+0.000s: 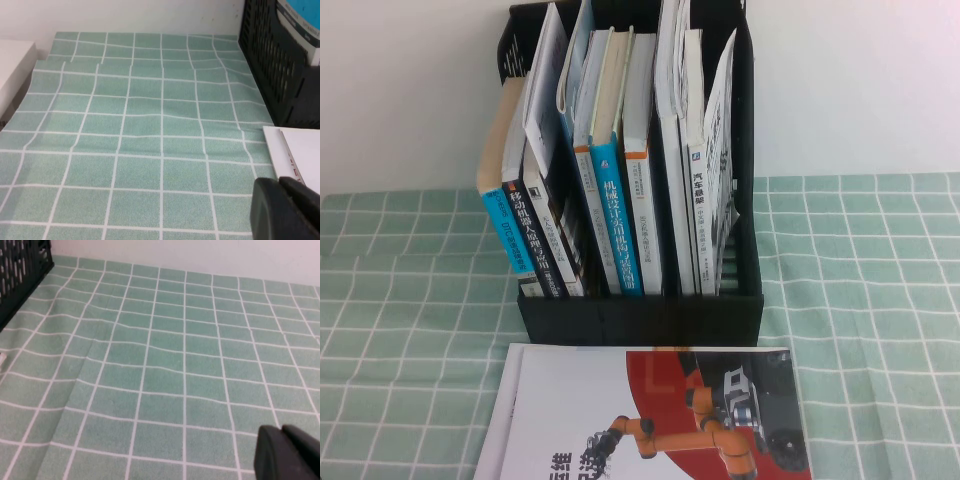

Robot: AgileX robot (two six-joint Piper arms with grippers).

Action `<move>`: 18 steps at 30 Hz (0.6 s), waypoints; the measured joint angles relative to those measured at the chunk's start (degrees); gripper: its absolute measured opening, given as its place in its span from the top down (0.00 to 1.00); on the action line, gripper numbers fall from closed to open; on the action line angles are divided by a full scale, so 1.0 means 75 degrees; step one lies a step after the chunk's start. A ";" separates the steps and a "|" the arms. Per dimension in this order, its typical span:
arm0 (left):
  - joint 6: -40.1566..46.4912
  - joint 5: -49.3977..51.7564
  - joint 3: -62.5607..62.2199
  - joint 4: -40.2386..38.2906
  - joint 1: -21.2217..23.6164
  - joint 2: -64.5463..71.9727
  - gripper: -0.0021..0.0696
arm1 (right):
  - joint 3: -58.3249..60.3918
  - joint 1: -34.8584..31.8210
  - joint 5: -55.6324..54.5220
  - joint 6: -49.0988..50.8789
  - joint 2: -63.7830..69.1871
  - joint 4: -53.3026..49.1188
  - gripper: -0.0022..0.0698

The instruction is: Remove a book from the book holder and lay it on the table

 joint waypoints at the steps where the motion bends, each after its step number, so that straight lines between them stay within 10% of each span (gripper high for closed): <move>1: 0.0000 0.0000 0.0000 0.0000 0.0000 0.0000 0.97 | 0.0000 0.0000 0.0000 0.0000 0.0000 0.0000 0.97; 18: 0.0000 -0.0880 0.0012 -0.0018 0.0000 0.0000 0.98 | 0.0000 0.0000 -0.1106 0.0000 0.0000 -0.0005 0.97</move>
